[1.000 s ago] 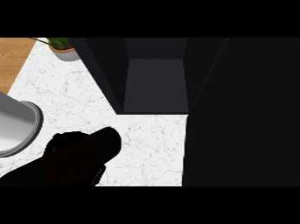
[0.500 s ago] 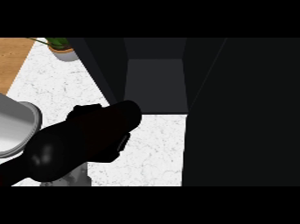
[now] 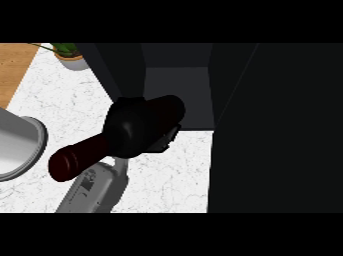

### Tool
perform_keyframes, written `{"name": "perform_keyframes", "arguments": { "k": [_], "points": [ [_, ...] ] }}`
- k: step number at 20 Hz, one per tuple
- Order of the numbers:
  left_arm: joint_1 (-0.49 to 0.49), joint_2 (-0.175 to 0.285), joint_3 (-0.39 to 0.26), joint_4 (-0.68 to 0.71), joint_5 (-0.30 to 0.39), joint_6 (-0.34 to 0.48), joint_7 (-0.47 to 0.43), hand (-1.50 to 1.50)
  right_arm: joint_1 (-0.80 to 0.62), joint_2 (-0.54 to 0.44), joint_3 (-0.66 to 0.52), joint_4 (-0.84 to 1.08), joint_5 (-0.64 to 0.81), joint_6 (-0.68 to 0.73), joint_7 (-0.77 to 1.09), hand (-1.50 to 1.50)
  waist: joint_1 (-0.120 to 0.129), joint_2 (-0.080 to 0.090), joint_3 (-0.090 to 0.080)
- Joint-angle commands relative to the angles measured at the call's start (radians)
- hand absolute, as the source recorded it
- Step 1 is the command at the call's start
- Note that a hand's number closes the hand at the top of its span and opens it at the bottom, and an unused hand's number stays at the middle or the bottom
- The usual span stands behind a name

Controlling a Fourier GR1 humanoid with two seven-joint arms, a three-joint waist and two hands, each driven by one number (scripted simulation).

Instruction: Pick up the wine, place it into the cabinet and close the cabinet

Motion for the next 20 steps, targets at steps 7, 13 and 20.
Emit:
{"name": "perform_keyframes", "arguments": {
  "k": [7, 13, 20],
  "points": [
    [-0.094, 0.0, -0.12, 0.231, 0.139, 0.118, -0.15, 1.5, 0.009, -0.005, -0.036, 0.042, -0.028, 0.021, -0.047, -1.5, -0.001, 0.0, 0.0],
    [-0.201, 0.0, -0.109, 0.361, 0.192, 0.162, -0.171, 1.5, -0.041, -0.013, -0.031, 0.025, -0.028, -0.007, 0.01, -1.5, -0.001, 0.001, 0.0],
    [-0.177, 0.0, -0.151, 0.461, 0.257, 0.134, -0.249, 1.5, -0.054, -0.012, -0.025, -0.027, -0.046, -0.03, 0.066, -1.5, -0.001, 0.001, 0.0]
  ]
}}
